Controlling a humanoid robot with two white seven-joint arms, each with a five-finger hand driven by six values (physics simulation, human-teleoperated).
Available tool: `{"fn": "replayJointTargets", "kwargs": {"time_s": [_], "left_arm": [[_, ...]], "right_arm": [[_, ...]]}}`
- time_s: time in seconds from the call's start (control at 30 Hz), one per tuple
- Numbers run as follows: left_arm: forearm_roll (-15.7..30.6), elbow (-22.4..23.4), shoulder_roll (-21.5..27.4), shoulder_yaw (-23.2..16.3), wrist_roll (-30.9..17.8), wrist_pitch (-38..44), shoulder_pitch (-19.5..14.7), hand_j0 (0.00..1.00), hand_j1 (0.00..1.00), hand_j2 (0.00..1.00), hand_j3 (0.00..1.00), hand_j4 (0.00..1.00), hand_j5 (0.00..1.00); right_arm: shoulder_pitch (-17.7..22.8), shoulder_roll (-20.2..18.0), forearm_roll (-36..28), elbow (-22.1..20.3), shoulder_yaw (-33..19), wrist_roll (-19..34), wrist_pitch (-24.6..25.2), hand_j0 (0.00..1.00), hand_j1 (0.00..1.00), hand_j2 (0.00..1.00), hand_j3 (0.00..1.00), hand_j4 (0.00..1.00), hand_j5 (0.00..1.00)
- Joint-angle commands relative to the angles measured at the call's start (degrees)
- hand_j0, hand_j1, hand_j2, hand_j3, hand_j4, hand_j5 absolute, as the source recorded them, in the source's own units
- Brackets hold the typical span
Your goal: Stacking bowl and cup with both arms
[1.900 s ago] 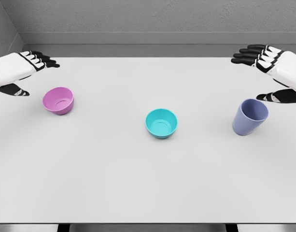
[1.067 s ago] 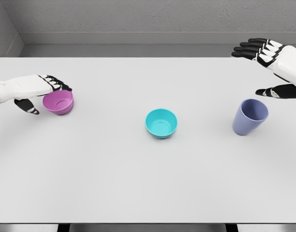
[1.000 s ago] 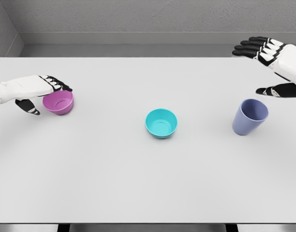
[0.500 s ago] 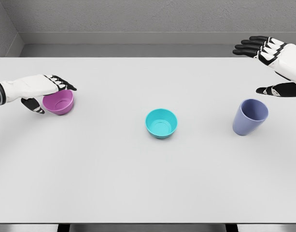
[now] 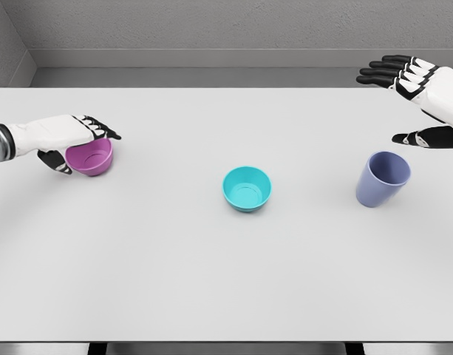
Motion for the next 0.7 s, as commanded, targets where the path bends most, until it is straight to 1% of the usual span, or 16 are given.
{"fn": "replayJointTargets", "kwargs": {"time_s": [0.0, 0.17, 0.33, 0.67], "left_arm": [[0.3, 0.0, 0.0, -0.1, 0.0, 0.1, 0.0, 1.0, 1.0, 1.0, 1.0, 1.0, 1.0], [0.3, 0.0, 0.0, -0.5, 0.0, 0.1, 0.0, 1.0, 1.0, 1.0, 1.0, 1.0, 1.0], [-1.3, 0.0, 0.0, -0.4, -0.1, 0.1, -0.1, 1.0, 1.0, 1.0, 1.0, 1.0, 1.0], [-1.3, 0.0, 0.0, -0.4, 0.0, 0.1, -0.2, 1.0, 1.0, 1.0, 1.0, 1.0, 1.0]], "right_arm": [[0.0, -0.1, -0.4, -0.1, 0.0, 0.0, 0.0, 1.0, 1.0, 1.0, 1.0, 1.0, 1.0], [0.0, -0.1, -0.4, -0.1, 0.0, 0.0, 0.0, 1.0, 1.0, 1.0, 1.0, 1.0, 1.0], [0.0, -0.1, -0.4, 0.0, 0.0, 0.0, 0.0, 1.0, 1.0, 1.0, 1.0, 1.0, 1.0], [0.0, -0.1, -0.4, 0.0, 0.1, 0.0, 0.0, 1.0, 1.0, 1.0, 1.0, 1.0, 1.0]]}}
